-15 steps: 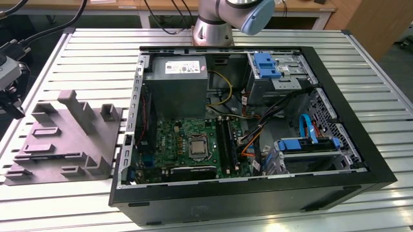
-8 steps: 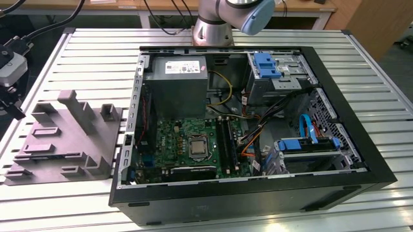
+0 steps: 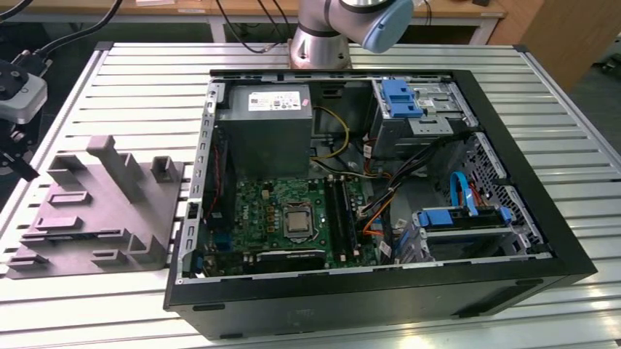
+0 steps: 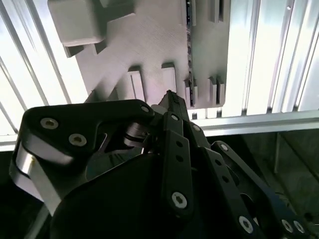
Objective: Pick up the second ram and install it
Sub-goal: 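Pick up the second ram and move it above second insertion slot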
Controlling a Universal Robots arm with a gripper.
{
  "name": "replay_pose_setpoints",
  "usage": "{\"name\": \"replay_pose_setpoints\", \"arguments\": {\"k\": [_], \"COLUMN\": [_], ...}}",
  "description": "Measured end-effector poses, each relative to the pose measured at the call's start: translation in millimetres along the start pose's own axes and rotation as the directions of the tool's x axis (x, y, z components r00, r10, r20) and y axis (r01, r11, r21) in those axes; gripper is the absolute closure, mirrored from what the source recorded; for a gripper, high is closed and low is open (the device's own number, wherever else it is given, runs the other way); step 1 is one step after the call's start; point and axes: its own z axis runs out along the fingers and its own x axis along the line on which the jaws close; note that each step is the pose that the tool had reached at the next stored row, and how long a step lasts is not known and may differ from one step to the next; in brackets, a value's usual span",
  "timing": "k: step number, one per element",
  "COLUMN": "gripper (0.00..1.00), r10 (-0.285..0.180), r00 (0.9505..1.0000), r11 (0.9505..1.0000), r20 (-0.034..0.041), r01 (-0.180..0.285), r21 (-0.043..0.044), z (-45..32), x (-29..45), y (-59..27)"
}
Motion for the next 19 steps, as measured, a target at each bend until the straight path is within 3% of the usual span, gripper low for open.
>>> {"name": "replay_pose_setpoints", "arguments": {"k": [5,9,14,19], "gripper": [0.90,0.90,0.90,0.90], "r10": [-0.091,-0.164,-0.252,-0.338], "r00": [0.9959,0.9865,0.9678,0.9409], "r11": [0.9959,0.9865,0.9678,0.9410], "r20": [-0.0035,-0.0061,-0.0091,-0.0117], "r01": [0.091,0.164,0.251,0.338], "r21": [-0.0026,-0.0049,-0.0081,-0.0114], "z": [1.3,2.4,3.7,5.0], "x": [0.0,0.1,0.1,0.1], "y": [-0.1,-0.1,-0.2,-0.2]}}
